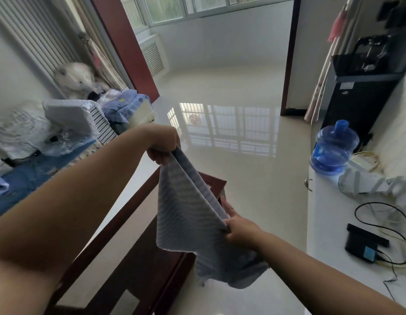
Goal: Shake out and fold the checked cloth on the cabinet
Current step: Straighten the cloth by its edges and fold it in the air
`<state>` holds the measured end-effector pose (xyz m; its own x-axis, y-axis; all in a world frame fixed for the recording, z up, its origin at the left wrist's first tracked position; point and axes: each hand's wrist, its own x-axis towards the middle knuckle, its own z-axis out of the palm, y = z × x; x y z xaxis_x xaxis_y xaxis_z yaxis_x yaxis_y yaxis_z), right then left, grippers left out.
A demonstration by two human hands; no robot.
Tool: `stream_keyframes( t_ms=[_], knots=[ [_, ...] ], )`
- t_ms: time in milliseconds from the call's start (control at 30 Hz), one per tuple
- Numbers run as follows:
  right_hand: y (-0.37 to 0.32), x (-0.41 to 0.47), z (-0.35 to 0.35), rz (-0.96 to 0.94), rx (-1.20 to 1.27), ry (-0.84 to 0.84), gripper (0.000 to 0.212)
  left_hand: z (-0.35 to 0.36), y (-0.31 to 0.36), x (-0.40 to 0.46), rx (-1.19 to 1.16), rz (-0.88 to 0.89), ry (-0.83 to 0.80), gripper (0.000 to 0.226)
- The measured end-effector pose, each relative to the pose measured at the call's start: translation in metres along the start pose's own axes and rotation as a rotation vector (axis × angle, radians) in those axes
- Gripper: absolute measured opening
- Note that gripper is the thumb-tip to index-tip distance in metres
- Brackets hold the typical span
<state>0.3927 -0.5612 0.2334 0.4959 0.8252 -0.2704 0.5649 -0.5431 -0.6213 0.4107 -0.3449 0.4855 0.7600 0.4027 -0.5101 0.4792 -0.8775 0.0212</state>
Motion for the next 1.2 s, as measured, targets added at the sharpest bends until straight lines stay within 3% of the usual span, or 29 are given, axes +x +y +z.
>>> stream_keyframes(
  t_ms=[200, 300, 467, 733, 900, 967, 1067, 1133, 1200],
  knots=[
    [-0.028, 0.028, 0.014, 0.022, -0.091, -0.017, 0.045, 0.004, -0.009, -0.011, 0.049, -0.033, 0.004, 0.030],
    [-0.032, 0.037, 0.014, -0.026, -0.170, 0.019, 0.043, 0.001, -0.020, -0.015, 0.081, -0.038, -0.009, 0.035],
    [-0.026, 0.034, 0.018, -0.073, -0.046, 0.247, 0.039, -0.006, -0.058, -0.018, 0.052, -0.107, -0.025, 0.043],
    [0.004, 0.016, 0.010, -0.089, -0.100, 0.287, 0.023, -0.003, -0.114, -0.008, -0.085, -0.199, -0.075, 0.051],
    [-0.003, 0.011, -0.030, -0.175, -0.114, 0.401, 0.019, 0.017, -0.168, -0.005, -0.172, -0.301, -0.121, 0.045],
    [-0.017, 0.011, -0.048, -0.213, -0.046, 0.444, 0.028, 0.034, -0.189, -0.004, -0.195, -0.334, -0.113, 0.042],
    [-0.044, 0.015, -0.076, -0.128, 0.025, 0.368, 0.053, 0.053, -0.204, 0.002, -0.274, -0.356, -0.062, 0.035],
    [-0.053, 0.020, -0.091, -0.082, -0.061, 0.313, 0.037, 0.059, -0.193, 0.006, -0.237, -0.322, -0.023, 0.040],
    [-0.063, 0.020, -0.097, -0.088, -0.115, 0.249, 0.026, 0.067, -0.160, 0.011, -0.131, -0.074, 0.067, 0.070]
  ],
)
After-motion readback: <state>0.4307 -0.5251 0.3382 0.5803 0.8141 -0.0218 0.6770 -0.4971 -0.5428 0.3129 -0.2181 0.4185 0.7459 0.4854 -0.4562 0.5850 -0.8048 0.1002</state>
